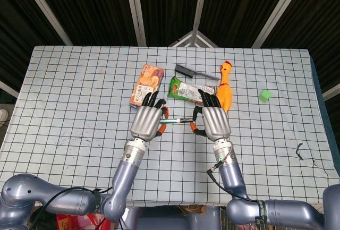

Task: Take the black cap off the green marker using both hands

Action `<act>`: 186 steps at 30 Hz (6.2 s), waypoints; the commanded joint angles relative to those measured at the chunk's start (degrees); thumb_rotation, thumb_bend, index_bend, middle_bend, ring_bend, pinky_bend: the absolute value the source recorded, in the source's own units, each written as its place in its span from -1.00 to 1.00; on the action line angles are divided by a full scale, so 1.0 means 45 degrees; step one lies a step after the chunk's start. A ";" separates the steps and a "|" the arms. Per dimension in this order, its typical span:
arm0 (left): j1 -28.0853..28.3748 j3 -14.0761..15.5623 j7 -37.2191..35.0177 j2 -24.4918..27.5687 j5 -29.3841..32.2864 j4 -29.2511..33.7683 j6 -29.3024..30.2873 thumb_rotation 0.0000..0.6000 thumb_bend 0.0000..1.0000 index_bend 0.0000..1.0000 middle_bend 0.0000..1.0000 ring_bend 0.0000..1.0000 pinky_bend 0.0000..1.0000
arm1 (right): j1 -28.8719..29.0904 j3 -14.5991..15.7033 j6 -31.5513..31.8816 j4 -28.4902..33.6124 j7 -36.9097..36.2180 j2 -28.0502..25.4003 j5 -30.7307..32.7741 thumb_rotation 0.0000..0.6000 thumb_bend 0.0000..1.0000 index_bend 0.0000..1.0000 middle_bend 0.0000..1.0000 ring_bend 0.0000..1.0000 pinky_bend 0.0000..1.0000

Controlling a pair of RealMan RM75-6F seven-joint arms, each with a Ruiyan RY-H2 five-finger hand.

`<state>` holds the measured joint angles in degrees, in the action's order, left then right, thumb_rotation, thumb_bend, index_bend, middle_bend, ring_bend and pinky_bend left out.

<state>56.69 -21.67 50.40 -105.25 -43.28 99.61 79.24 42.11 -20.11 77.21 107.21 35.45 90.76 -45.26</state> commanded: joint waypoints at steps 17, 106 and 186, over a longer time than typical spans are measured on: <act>-0.0032 0.0044 -0.0090 0.0079 -0.0141 0.0148 -0.0006 1.00 0.11 0.25 -0.53 -1.00 -1.00 | 0.0126 -0.0011 0.0205 0.0063 0.0199 0.0059 0.0199 1.00 -0.25 -0.85 -0.88 -0.89 -0.86; -0.0860 0.0190 -0.0853 0.0478 -0.2245 -0.0183 -0.0036 1.00 0.16 0.30 -0.48 -1.00 -1.00 | 0.0114 -0.0162 0.0705 0.0491 0.0278 0.0159 0.1080 1.00 -0.25 -0.21 -0.90 -0.92 -0.86; -0.0615 0.0190 -0.0918 -0.0406 -0.3134 -0.1359 -0.0334 1.00 0.17 0.30 -0.48 -1.00 -1.00 | 0.0374 -0.0329 0.1229 0.1012 0.0890 0.0272 0.1203 1.00 -0.25 0.05 -0.90 -0.92 -0.86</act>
<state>53.91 -20.82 46.26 -107.06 -57.36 93.52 77.75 43.78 -21.56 82.72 111.74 39.43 91.99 -39.87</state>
